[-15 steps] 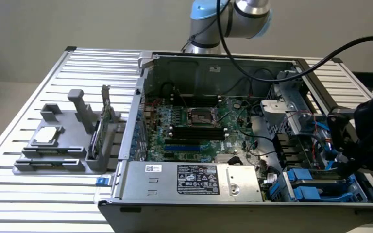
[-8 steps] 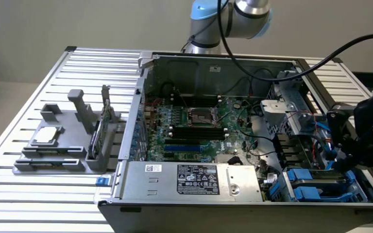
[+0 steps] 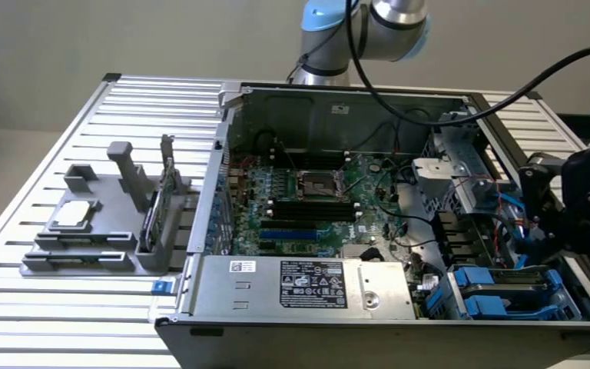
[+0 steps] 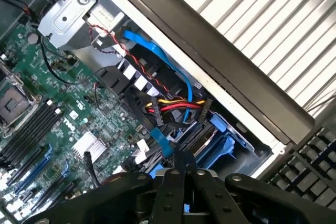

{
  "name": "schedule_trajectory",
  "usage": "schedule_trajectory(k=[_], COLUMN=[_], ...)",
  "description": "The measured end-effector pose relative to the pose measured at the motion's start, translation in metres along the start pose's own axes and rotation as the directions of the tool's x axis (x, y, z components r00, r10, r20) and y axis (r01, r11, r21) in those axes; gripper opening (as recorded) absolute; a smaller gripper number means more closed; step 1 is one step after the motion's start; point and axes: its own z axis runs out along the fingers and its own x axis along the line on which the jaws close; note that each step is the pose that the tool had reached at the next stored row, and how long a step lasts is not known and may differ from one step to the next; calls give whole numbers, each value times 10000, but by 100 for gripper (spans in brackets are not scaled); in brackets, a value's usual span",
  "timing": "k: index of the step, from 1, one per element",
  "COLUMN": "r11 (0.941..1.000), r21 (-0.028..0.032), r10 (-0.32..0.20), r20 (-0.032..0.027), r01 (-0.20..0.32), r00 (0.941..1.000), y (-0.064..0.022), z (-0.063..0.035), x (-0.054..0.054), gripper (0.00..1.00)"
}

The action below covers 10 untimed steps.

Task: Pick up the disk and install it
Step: 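Insert the first disk wire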

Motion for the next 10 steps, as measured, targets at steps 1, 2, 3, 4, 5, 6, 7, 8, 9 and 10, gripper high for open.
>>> schedule_trajectory(k=[1, 2, 3, 4, 5, 6, 7, 8, 9, 10], r11=[10000, 9999, 9998, 9997, 9996, 9995, 9994, 9993, 9992, 9991], r21=[-63, -121, -178, -224, -258, -278, -293, -305, -318, -329], r10=[31, 58, 80, 98, 114, 131, 156, 185, 218, 253], r20=[-61, -118, -177, -225, -259, -278, -291, -297, -306, -311], r01=[-31, -59, -84, -103, -121, -139, -164, -194, -228, -263], r00=[10000, 9999, 9998, 9997, 9996, 9995, 9995, 9994, 9993, 9992], y=[6, 13, 23, 34, 44, 52, 58, 62, 66, 69], z=[0, 0, 1, 1, 1, 1, 2, 3, 7, 12], x=[-6, -13, -21, -31, -41, -48, -54, -58, -62, -66], gripper=[11, 11, 11, 11, 11, 11, 11, 11, 11, 11])
